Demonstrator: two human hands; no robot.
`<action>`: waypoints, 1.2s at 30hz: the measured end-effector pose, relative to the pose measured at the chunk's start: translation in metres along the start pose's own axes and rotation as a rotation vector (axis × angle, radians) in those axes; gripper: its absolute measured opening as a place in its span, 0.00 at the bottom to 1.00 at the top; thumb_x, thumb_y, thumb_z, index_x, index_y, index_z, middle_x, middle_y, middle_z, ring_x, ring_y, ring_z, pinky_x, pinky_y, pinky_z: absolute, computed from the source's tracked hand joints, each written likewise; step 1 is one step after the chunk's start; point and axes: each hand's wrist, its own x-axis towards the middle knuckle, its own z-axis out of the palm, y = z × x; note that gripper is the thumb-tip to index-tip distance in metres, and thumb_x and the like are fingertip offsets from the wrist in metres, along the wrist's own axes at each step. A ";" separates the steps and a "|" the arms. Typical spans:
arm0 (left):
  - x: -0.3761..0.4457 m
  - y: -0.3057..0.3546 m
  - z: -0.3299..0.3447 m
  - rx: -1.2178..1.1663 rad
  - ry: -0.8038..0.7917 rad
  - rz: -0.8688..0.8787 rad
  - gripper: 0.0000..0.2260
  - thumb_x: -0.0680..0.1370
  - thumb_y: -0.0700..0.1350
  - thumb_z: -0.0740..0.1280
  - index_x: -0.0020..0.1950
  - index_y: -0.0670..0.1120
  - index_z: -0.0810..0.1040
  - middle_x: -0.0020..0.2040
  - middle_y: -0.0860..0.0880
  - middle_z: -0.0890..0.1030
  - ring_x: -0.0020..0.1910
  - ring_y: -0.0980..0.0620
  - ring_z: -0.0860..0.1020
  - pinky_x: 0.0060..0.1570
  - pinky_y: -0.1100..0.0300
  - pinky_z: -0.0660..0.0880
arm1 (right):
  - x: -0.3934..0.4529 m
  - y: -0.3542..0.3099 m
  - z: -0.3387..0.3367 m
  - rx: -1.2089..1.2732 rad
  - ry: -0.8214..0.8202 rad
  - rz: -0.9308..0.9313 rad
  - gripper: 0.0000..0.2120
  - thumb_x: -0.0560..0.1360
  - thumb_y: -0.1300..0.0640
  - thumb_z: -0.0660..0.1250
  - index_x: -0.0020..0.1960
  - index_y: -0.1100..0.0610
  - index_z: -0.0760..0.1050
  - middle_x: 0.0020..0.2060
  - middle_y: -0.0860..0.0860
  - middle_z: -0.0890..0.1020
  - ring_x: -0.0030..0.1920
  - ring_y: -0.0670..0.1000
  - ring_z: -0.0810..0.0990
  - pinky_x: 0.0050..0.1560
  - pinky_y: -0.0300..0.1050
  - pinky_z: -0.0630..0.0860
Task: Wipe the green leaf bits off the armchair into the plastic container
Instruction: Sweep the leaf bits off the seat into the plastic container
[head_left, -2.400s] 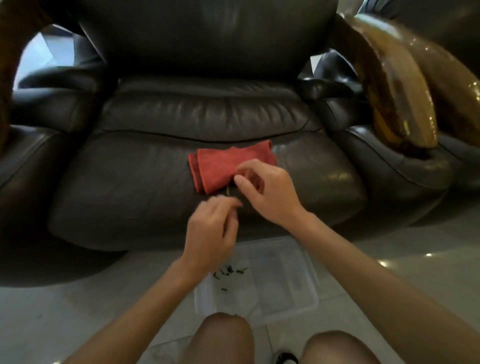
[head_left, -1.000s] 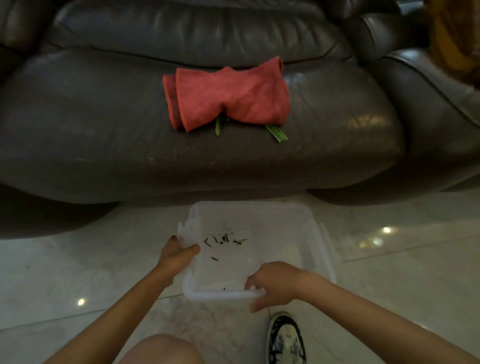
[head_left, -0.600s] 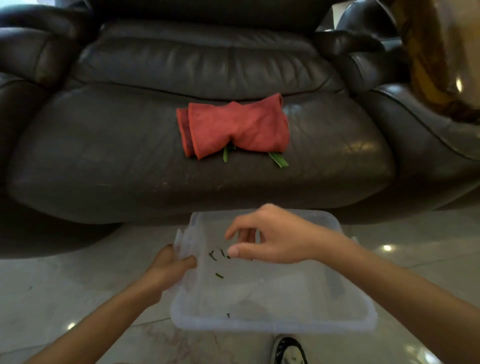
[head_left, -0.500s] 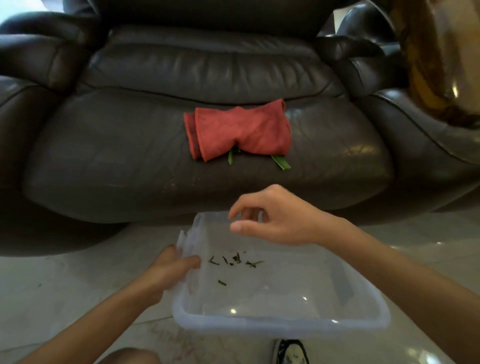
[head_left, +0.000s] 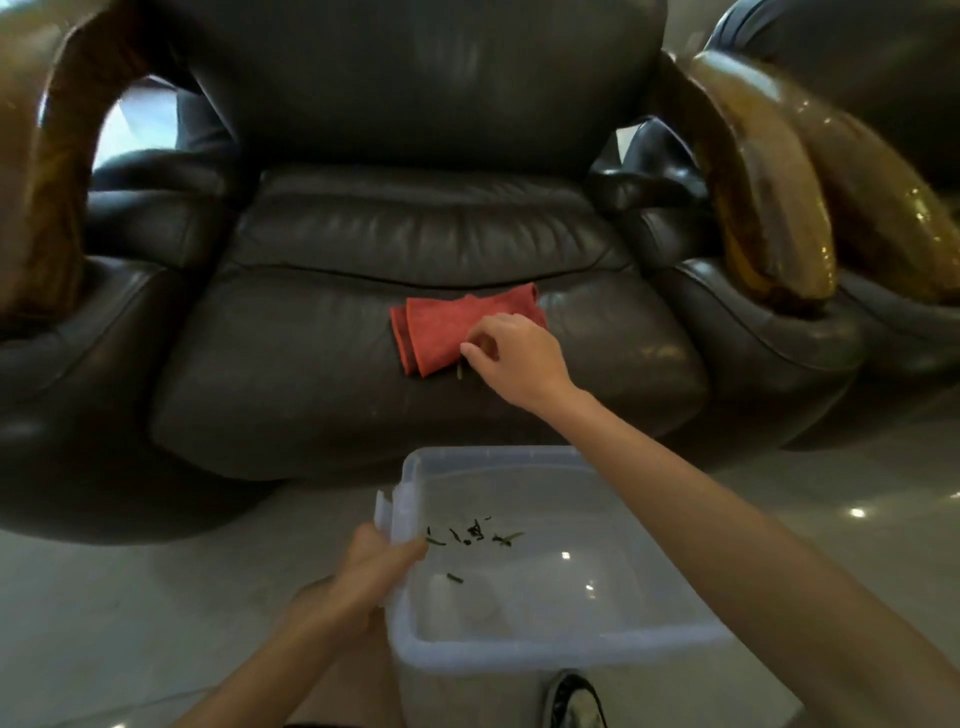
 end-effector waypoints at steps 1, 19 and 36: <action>-0.004 0.002 -0.002 0.002 0.007 0.015 0.08 0.72 0.40 0.71 0.49 0.44 0.76 0.43 0.44 0.83 0.39 0.50 0.83 0.31 0.60 0.77 | 0.003 0.000 0.002 -0.029 0.025 0.025 0.11 0.74 0.49 0.66 0.49 0.56 0.78 0.44 0.52 0.81 0.47 0.52 0.77 0.44 0.46 0.74; -0.011 0.017 0.021 0.017 0.246 0.081 0.08 0.71 0.43 0.71 0.48 0.46 0.75 0.44 0.46 0.81 0.40 0.51 0.81 0.35 0.57 0.79 | 0.059 0.030 0.047 -0.269 -0.428 0.056 0.32 0.72 0.29 0.49 0.73 0.38 0.53 0.75 0.54 0.59 0.74 0.64 0.52 0.68 0.73 0.42; -0.015 0.021 0.020 0.034 0.264 0.136 0.06 0.70 0.44 0.70 0.45 0.45 0.77 0.41 0.45 0.81 0.39 0.49 0.82 0.39 0.51 0.82 | -0.037 0.021 0.023 -0.298 -0.376 -0.171 0.23 0.79 0.45 0.54 0.73 0.48 0.61 0.74 0.55 0.64 0.73 0.61 0.60 0.71 0.63 0.55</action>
